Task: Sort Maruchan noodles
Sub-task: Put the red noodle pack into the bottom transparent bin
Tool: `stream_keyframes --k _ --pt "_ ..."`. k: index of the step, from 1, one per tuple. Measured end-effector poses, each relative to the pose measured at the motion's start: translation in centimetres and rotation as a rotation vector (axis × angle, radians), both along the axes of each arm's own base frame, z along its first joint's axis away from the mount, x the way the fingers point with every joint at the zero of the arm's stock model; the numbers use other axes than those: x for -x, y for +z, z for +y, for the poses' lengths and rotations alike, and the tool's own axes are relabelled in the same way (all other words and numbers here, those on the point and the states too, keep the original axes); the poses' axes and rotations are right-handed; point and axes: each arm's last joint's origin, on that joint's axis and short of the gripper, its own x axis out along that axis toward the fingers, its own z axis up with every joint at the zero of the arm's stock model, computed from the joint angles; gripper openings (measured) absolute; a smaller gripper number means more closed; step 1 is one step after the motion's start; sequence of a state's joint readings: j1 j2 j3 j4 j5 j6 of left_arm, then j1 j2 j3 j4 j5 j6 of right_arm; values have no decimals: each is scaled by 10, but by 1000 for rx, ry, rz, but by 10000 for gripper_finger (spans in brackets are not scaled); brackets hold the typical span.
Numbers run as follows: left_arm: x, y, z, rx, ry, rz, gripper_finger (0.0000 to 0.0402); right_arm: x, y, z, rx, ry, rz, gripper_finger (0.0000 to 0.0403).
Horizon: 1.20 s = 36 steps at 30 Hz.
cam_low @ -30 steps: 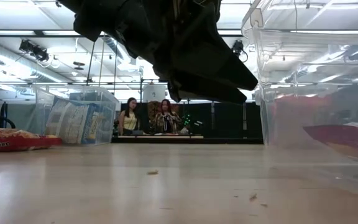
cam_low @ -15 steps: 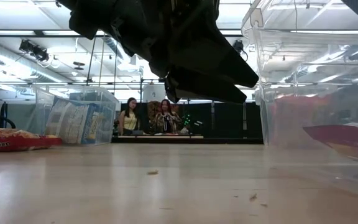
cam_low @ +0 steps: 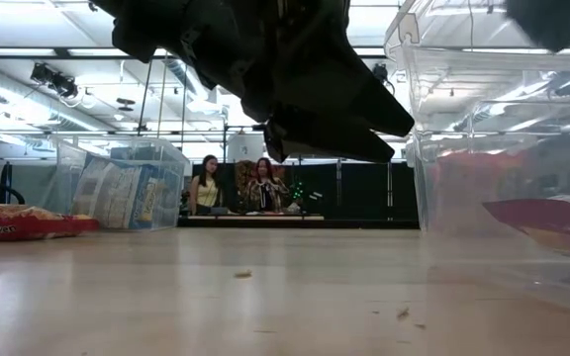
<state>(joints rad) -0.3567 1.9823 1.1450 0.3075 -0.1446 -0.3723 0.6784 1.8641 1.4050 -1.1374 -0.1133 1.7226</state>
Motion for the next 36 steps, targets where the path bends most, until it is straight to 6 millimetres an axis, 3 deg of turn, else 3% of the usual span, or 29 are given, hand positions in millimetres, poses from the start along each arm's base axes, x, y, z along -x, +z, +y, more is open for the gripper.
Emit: stream_keyframes --k 7,12,18,21,24,27,36 --pt "-1 2 0 5 -1 -21 192 -29 2 4 -126 -75 -243 153" --pt "-1 2 1 -7 -6 -26 192 -28 -6 -1 -47 -113 -190 153" --pt "-1 2 0 -8 -7 -27 192 -28 -8 0 -29 151 -210 153" --pt "-1 2 0 -16 -13 -27 192 -24 -1 -1 -73 188 -198 152" --pt "-1 2 1 -21 -12 -24 192 -19 -2 -6 -73 -20 -84 150" --pt "-1 1 1 -16 -10 -21 192 -19 -2 -6 -48 -185 -76 150" --pt "-2 2 3 -13 -3 -30 192 -20 -19 -6 -92 -340 -47 157"
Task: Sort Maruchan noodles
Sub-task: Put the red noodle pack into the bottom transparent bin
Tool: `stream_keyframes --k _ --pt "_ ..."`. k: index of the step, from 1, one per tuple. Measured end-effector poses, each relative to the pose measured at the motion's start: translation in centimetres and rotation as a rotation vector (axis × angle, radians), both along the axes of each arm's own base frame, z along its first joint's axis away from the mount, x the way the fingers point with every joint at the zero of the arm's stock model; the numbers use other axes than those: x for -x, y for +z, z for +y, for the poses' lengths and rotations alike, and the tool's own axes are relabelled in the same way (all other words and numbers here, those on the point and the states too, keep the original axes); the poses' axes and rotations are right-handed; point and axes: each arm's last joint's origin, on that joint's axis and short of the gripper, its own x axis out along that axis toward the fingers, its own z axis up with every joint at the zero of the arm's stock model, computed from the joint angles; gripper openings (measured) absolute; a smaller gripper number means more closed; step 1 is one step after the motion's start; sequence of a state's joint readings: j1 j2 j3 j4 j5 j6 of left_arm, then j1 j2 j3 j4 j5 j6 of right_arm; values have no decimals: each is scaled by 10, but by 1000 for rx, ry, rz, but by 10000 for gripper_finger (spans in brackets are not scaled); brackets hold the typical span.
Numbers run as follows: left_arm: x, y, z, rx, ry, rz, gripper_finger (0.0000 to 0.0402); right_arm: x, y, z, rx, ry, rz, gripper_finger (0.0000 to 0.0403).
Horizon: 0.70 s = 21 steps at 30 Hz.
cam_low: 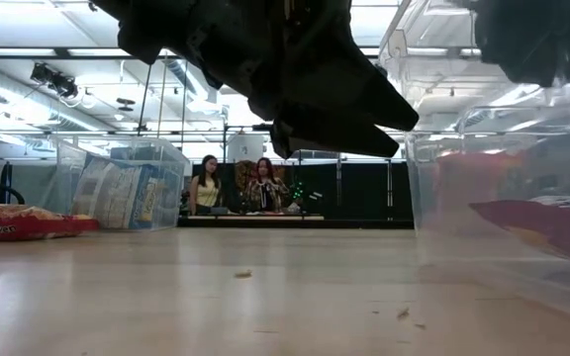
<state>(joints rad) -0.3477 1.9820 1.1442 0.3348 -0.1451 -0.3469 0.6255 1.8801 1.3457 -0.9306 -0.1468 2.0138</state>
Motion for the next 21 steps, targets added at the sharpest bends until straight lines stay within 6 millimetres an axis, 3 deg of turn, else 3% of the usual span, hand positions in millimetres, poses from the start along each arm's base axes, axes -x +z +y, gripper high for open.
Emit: stream_keyframes --k 9,11,17,21 --pt "-1 1 0 2 -2 -14 192 -8 4 -2 44 -46 -93 198" --pt "-1 1 0 2 -2 -13 192 -7 3 -2 69 63 -110 203" --pt "0 1 -1 -29 -33 -15 192 -5 3 0 27 624 -160 209" --pt "0 1 -1 -30 -33 -15 192 0 3 -2 27 712 -121 199"
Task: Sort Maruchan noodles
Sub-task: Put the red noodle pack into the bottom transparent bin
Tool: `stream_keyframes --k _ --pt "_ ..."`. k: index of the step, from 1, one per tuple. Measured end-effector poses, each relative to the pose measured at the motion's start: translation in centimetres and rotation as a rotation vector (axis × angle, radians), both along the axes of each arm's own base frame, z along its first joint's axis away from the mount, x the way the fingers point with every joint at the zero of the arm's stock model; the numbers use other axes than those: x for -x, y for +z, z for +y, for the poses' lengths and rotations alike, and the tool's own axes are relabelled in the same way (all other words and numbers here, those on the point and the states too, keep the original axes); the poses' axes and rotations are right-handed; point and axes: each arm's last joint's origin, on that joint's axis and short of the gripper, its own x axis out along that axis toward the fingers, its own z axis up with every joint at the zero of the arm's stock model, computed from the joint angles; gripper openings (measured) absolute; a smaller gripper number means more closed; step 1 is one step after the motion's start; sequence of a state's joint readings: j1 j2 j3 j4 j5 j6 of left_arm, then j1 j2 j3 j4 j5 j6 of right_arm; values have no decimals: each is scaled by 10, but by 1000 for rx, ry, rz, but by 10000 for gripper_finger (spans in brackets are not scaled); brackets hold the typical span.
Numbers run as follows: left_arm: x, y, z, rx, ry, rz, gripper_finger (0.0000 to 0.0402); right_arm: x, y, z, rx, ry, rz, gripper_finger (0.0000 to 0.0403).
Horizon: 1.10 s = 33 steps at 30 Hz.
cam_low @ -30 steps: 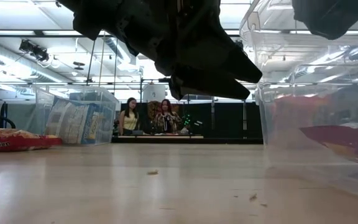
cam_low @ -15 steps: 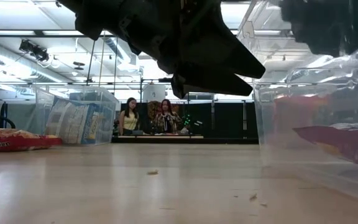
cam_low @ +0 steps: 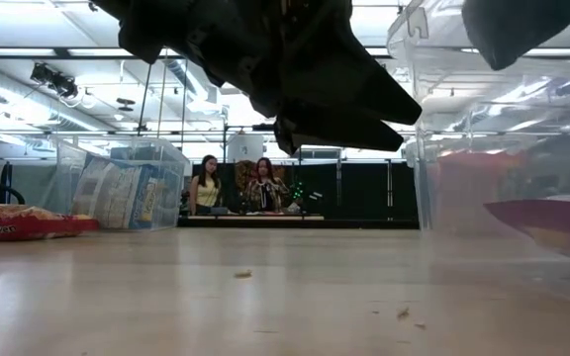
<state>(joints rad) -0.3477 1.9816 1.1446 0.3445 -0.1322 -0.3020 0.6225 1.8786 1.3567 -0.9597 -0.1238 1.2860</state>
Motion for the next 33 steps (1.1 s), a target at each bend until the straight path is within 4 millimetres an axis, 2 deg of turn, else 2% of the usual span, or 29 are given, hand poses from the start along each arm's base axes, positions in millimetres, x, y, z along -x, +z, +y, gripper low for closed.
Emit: stream_keyframes --k 9,17,22,29,33 --pt "-1 0 2 1 4 -2 192 -1 -12 -11 25 -135 45 181" --pt "-1 0 2 4 7 -3 192 -1 -20 -12 48 -266 45 153" --pt "-1 0 2 5 8 -3 192 0 -20 -13 62 -315 52 112" --pt "-1 0 2 8 9 -2 192 -1 -19 -14 90 -341 32 18" --pt "0 0 1 8 7 -1 192 -4 -10 -13 93 -331 35 13"
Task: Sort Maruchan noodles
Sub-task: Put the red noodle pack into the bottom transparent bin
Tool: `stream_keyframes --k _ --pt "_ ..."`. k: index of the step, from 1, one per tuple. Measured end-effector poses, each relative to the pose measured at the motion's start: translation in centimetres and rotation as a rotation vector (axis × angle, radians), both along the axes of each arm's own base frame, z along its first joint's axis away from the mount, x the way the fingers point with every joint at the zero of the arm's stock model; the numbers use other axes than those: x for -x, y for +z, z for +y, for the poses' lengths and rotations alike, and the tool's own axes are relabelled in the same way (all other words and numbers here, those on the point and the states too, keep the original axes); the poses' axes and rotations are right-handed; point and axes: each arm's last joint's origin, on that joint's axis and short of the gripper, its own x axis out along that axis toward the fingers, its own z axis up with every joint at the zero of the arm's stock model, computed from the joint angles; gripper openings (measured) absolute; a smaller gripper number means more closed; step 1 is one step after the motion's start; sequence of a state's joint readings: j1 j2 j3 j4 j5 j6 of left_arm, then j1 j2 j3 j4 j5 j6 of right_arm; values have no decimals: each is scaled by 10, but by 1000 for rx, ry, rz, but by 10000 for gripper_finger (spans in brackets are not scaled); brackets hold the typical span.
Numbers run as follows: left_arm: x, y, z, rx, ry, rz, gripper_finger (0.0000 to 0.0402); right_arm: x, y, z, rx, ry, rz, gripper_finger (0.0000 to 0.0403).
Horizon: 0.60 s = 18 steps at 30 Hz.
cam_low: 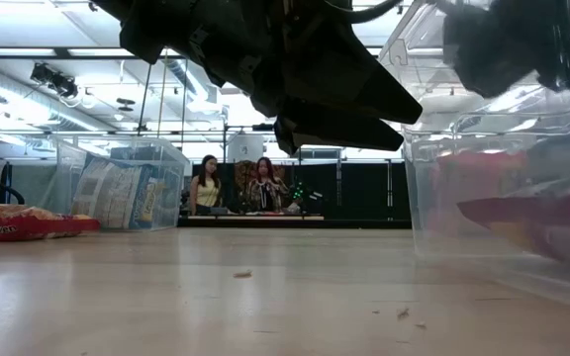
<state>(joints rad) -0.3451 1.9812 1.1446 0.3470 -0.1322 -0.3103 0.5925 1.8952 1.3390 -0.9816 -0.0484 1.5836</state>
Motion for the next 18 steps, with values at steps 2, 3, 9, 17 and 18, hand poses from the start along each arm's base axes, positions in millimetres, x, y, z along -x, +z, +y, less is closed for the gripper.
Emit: stream_keyframes --k 2,3,9,17,18 --pt "0 0 0 0 -1 0 192 -1 5 1 0 -7 2 14" --pt "0 0 0 0 -1 0 192 -1 9 1 -1 -6 1 13" --pt "0 -1 0 -3 -1 6 192 -1 27 10 -31 2 -27 5" --pt "1 -2 0 -11 -2 21 192 21 62 23 33 -36 -168 2" --pt "1 -2 0 -12 -3 21 192 25 67 24 52 -42 -195 2"
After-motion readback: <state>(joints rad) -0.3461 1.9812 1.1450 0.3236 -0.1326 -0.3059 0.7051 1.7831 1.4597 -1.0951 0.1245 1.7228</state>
